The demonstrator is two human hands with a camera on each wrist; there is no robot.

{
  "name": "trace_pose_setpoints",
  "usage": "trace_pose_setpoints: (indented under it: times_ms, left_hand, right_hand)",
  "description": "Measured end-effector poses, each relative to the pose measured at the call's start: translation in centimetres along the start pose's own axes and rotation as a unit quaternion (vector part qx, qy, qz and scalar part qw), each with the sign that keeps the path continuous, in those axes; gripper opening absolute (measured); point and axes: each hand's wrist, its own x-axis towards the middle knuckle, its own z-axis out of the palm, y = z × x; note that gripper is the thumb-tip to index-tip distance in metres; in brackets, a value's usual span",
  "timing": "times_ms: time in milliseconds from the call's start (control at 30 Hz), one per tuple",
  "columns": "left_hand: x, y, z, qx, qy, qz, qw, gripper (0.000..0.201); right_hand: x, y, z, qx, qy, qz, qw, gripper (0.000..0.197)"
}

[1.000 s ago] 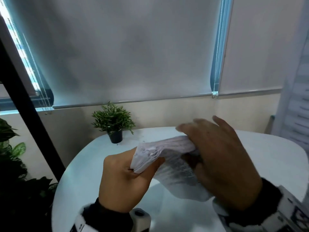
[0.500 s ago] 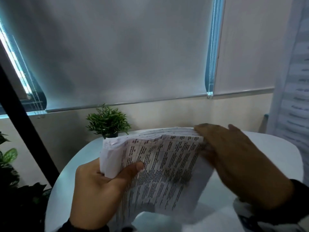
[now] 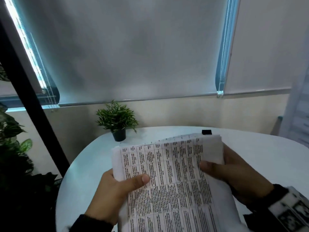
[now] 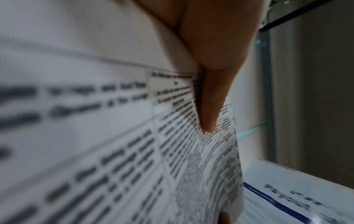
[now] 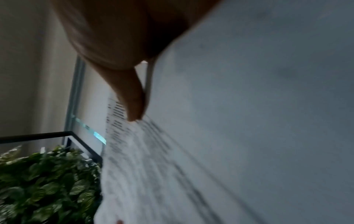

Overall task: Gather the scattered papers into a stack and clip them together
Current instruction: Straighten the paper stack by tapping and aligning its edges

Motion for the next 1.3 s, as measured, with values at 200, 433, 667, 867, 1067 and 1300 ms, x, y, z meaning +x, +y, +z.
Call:
trace_pose_setpoints:
  times_ms: [200,433,667,867,1067,1300]
  left_hand:
    - [1.0,-5.6,-0.8,0.056,0.038,-0.088,0.994,0.050]
    - [2.1,-8.8,-1.4,0.077,0.055,-0.152,0.984,0.038]
    - [2.1,-10.7,-1.3,-0.011,0.052,-0.197,0.979,0.042]
    - [1.9,-10.8,-1.3,-0.080,0.033,-0.187,0.979,0.048]
    - [1.4,-10.6,-1.2,-0.118,0.035,-0.150,0.981,0.058]
    - [1.1,-8.9,-1.2,-0.115,0.018,-0.082,0.990,0.046]
  right_hand:
    - [0.7,6.2,-1.1,-0.032,0.059,0.136,0.988,0.107]
    - [1.5,8.8,-1.2,-0.251,0.086,0.196,0.944,0.088]
    - [2.0,7.6,-1.3,-0.497,-0.053,0.234,0.834,0.096]
    - [4.7,5.0,3.8,-0.615,-0.206,0.064,0.758,0.082]
    - [8.1,5.7,5.3,-0.598,-0.243,0.159,0.747,0.090]
    - [9.2,2.6,5.1,-0.585,-0.245,0.094,0.767,0.028]
